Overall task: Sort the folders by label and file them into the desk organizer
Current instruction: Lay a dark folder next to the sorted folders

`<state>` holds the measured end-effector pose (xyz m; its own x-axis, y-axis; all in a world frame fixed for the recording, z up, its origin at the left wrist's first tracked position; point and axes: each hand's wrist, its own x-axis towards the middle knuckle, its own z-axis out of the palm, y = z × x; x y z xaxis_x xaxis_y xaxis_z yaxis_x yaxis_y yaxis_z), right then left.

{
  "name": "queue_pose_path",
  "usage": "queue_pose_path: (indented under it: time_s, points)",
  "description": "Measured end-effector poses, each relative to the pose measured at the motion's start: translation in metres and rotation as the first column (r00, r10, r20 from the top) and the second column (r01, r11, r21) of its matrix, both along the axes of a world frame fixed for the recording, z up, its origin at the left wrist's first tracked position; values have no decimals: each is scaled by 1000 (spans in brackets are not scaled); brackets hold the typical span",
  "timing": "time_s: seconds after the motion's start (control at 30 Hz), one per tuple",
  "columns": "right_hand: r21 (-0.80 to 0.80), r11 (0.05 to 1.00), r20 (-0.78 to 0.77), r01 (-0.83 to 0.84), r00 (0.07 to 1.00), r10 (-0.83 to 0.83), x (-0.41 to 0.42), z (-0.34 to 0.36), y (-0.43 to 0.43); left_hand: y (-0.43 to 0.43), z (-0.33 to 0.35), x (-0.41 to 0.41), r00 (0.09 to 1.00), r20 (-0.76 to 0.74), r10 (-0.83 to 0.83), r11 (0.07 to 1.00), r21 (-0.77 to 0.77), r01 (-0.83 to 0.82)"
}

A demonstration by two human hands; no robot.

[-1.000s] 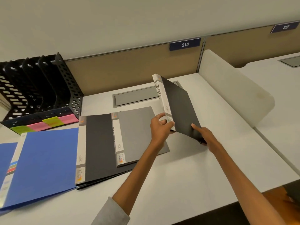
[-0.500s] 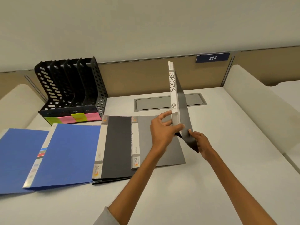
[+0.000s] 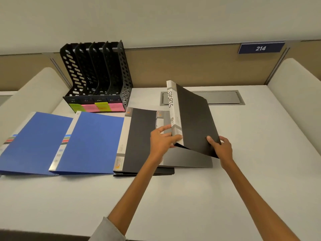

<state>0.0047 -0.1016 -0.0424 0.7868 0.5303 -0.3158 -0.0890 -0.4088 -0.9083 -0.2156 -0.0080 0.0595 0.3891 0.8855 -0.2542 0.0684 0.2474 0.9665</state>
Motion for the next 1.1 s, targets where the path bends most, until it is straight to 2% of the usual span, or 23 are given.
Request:
queue_pose_path:
  time_s: [0.1, 0.17, 0.27, 0.4, 0.5, 0.67, 0.8, 1.1]
  points:
    - [-27, 1000, 97, -9, 995, 12, -13, -8, 1, 10, -25, -21, 992, -114, 59, 998, 16, -57]
    - [-104, 994, 169, -40, 984, 57, -24, -14, 3, 11, -43, -34, 969, -233, 84, 996, 46, -75]
    - [-266, 961, 295, -72, 943, 152, -43, -26, 5, 7, -66, -49, 896, -440, 59, 994, 113, -10]
    - [-417, 909, 442, -1, 874, 204, -61, -35, 5, 1, -79, -59, 811, -574, 117, 975, 221, 16]
    - [-467, 884, 465, 22, 857, 224, -64, -38, 5, 3, -82, -61, 793, -603, 82, 973, 222, 68]
    - [-465, 886, 496, 8, 831, 252, -67, -37, 10, 4, -89, -62, 790, -614, 10, 967, 206, 148]
    - [-493, 869, 524, -31, 787, 326, -77, -38, 14, 4, -92, -58, 770, -638, 25, 969, 204, 138]
    - [-469, 880, 567, -78, 737, 368, -91, -44, 11, -4, -93, -62, 758, -649, 58, 961, 241, 132]
